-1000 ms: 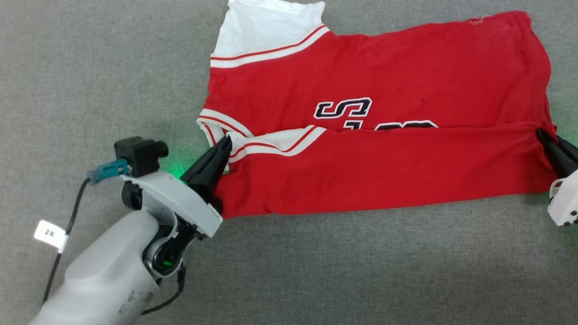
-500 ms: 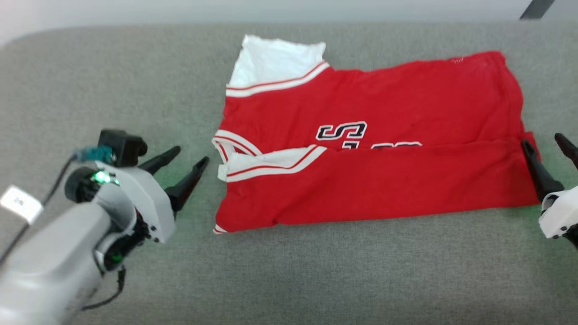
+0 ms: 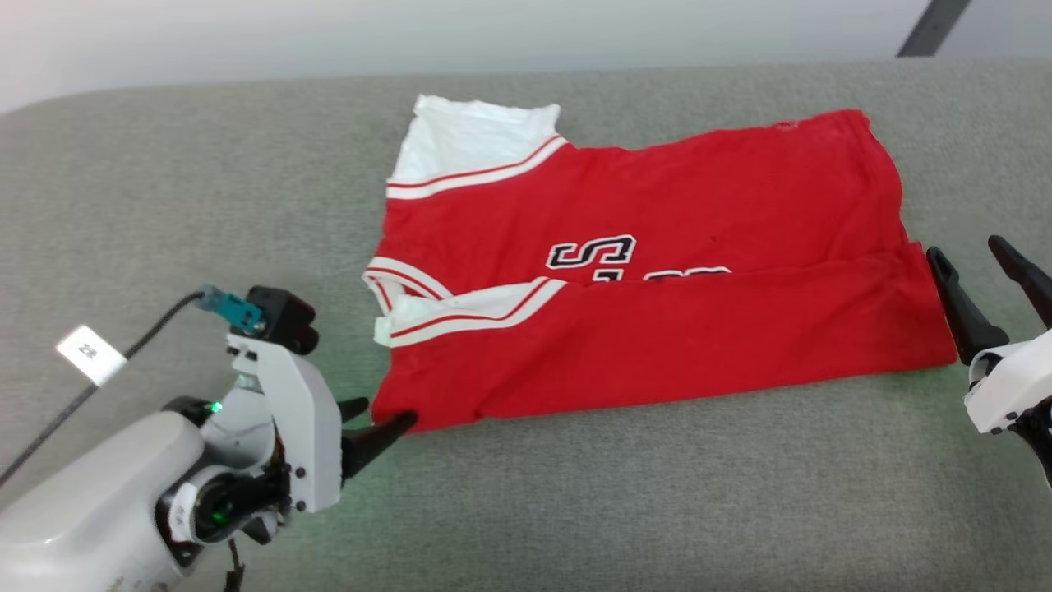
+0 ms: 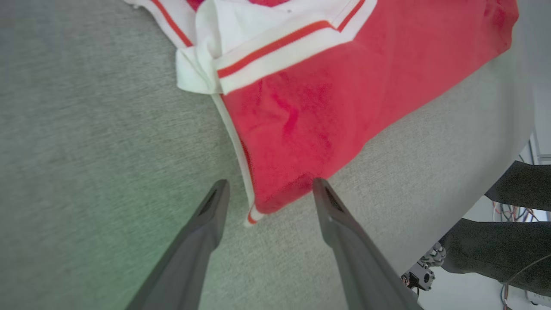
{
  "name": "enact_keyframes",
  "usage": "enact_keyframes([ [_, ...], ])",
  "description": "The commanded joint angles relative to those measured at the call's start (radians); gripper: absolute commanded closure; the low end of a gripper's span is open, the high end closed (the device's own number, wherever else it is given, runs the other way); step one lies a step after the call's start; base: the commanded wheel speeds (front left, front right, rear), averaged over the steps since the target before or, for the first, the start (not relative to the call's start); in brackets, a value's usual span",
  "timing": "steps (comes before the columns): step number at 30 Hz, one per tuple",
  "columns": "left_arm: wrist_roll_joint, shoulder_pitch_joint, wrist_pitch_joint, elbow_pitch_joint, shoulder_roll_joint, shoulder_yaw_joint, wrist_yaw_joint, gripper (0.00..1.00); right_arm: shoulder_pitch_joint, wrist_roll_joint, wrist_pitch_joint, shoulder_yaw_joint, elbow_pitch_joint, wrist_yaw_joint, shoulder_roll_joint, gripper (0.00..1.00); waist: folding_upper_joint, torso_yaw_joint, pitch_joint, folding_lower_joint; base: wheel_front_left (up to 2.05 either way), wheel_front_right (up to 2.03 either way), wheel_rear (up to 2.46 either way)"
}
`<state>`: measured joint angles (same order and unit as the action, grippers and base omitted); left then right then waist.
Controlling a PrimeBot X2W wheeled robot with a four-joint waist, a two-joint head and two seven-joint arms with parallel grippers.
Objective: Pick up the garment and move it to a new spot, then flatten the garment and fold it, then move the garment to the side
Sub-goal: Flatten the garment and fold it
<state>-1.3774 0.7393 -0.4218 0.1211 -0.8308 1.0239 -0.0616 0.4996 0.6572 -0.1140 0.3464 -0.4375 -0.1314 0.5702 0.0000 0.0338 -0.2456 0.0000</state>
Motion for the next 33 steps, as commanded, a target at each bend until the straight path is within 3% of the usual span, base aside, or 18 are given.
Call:
enact_keyframes([
  [1,-0.008,-0.014,0.006,0.007,0.007,-0.005,-0.003,0.00,-0.010,-0.009,0.004,-0.008,0.007,0.002,-0.002,0.00,0.0000,0.023,-0.023,0.0000,0.00,0.00,0.00],
  [11,-0.076,-0.050,-0.019,0.178,0.074,0.008,0.071,0.00,0.008,-0.018,0.015,-0.031,0.034,0.002,-0.003,0.00,0.0000,0.066,-0.071,0.0000,0.00,0.00,0.00],
  [12,-0.083,-0.052,-0.025,0.191,0.079,0.011,0.080,0.31,0.012,-0.018,0.015,-0.032,0.035,0.002,-0.001,0.00,0.0000,0.068,-0.073,0.0000,0.00,0.00,0.00],
  [15,-0.093,-0.048,-0.027,0.213,0.097,0.008,0.107,1.00,0.020,-0.021,0.026,-0.028,0.042,0.002,0.006,0.00,0.0000,0.067,-0.074,0.0000,0.00,0.00,0.00],
  [21,-0.077,-0.027,0.001,0.225,0.114,-0.002,0.139,1.00,0.061,-0.026,0.117,0.040,0.079,0.002,0.059,0.00,0.0000,0.055,-0.082,0.0000,0.00,0.00,0.00],
  [30,-0.036,0.001,0.018,0.220,0.133,0.007,0.149,1.00,0.142,0.062,0.543,0.244,0.048,0.002,0.146,0.00,0.0000,0.027,-0.103,0.0000,0.00,0.00,0.00],
  [33,-0.029,0.005,0.017,0.222,0.142,0.012,0.149,1.00,0.150,0.080,0.612,0.273,0.042,0.002,0.162,0.00,0.0000,0.017,-0.103,0.0000,0.00,0.00,0.00],
])
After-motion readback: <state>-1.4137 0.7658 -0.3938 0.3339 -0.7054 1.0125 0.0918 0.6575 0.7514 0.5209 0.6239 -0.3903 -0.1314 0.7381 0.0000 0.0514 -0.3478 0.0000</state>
